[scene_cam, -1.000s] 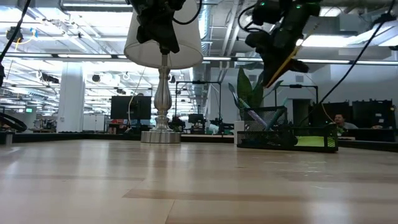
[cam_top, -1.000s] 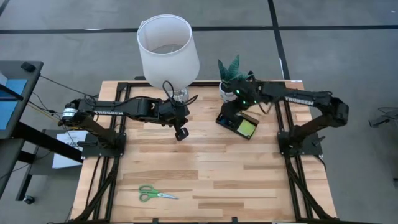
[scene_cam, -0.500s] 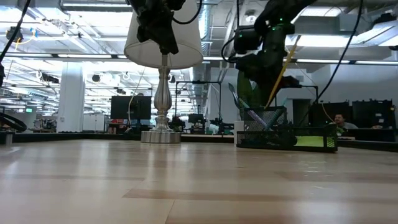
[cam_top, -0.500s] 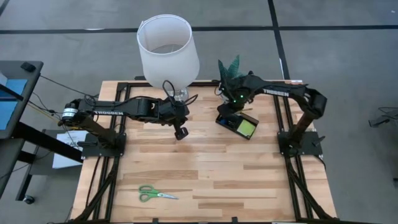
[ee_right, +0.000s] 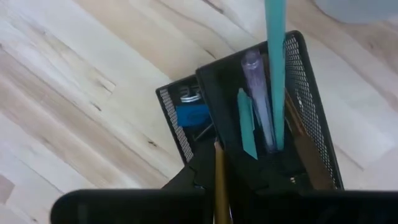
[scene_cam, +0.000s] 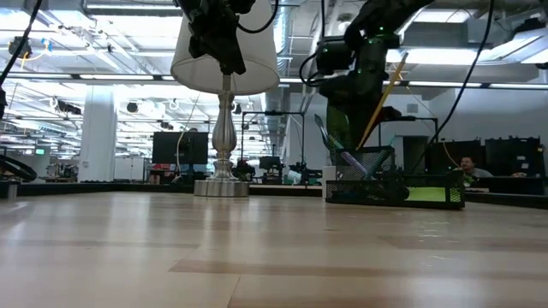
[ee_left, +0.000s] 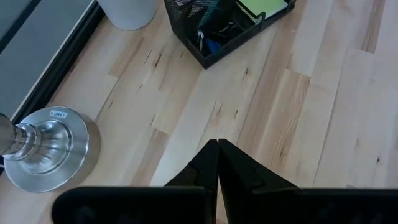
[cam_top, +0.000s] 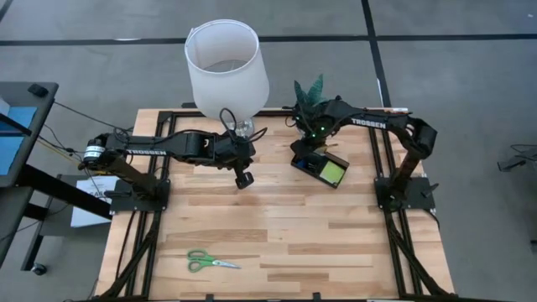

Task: Pick and place office supplies into organizer
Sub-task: Put the yellow pencil into the black organizer

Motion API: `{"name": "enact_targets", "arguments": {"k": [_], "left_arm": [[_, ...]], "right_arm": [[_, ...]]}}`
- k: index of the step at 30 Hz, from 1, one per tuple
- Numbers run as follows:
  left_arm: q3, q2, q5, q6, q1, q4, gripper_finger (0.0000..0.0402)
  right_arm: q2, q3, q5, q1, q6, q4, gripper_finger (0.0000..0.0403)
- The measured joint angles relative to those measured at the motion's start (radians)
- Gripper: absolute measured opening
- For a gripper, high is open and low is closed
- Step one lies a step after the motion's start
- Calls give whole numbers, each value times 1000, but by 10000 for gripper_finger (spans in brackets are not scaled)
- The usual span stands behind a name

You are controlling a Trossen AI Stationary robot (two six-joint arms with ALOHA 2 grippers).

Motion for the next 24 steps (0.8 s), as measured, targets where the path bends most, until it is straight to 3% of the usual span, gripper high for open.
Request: {"name": "enact_targets", "arguments": {"k": [10,24], "left_arm": [[0,0,0,-1,1,1,0],[0,0,0,-18,2,2,0]], "right_arm": [[-48,-4,6,-4,-38,53,11],[14,-19,-9,-40,-92,21,12]]}}
